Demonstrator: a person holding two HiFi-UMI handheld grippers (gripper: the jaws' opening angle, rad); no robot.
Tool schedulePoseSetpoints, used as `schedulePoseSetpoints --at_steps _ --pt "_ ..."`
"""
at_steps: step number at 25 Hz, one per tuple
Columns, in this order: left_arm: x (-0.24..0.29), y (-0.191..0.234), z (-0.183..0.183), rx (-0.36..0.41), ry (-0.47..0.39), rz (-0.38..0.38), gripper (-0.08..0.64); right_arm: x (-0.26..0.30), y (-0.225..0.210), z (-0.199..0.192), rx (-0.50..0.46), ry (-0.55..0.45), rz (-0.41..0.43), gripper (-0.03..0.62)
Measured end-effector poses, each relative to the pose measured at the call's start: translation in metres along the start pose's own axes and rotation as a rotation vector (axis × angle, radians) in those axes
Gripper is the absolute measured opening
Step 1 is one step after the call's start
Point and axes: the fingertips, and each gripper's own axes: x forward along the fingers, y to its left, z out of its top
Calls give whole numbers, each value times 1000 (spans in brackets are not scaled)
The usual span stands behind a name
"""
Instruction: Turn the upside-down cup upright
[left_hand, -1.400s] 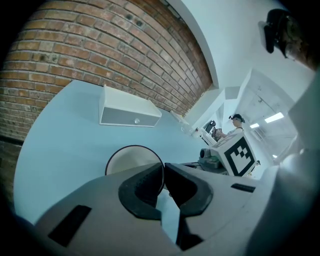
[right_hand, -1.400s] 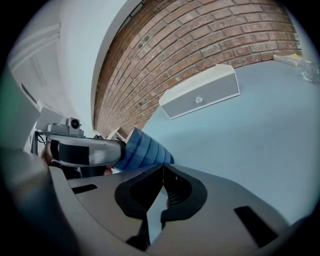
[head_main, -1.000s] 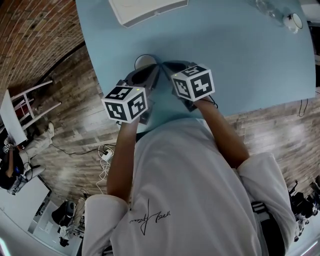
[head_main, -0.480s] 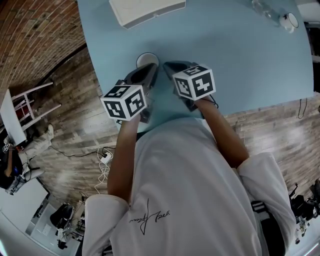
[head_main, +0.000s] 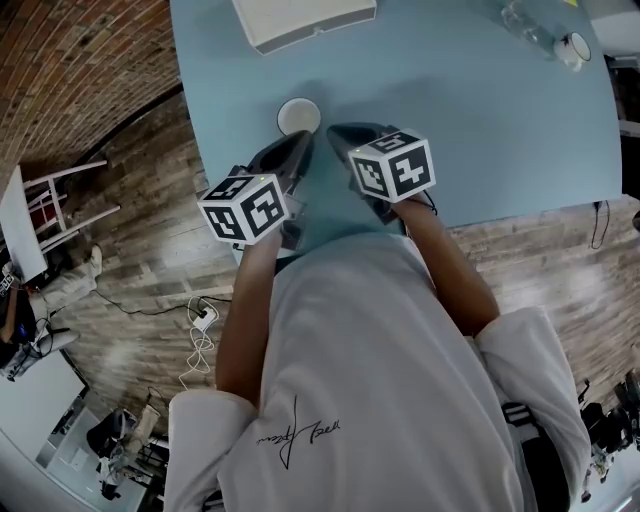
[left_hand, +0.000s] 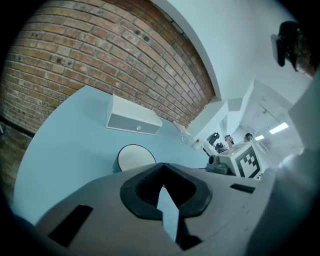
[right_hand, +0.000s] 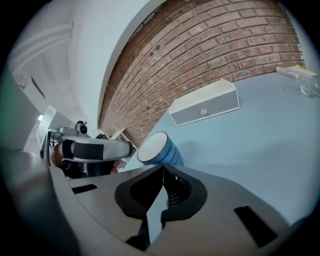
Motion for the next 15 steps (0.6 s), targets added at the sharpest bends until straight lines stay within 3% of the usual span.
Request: schedulePoseSetpoints --at_steps 15 --pt "-34 -15 -22 -72 -84 -6 11 -34 39 2 -118 -40 34 21"
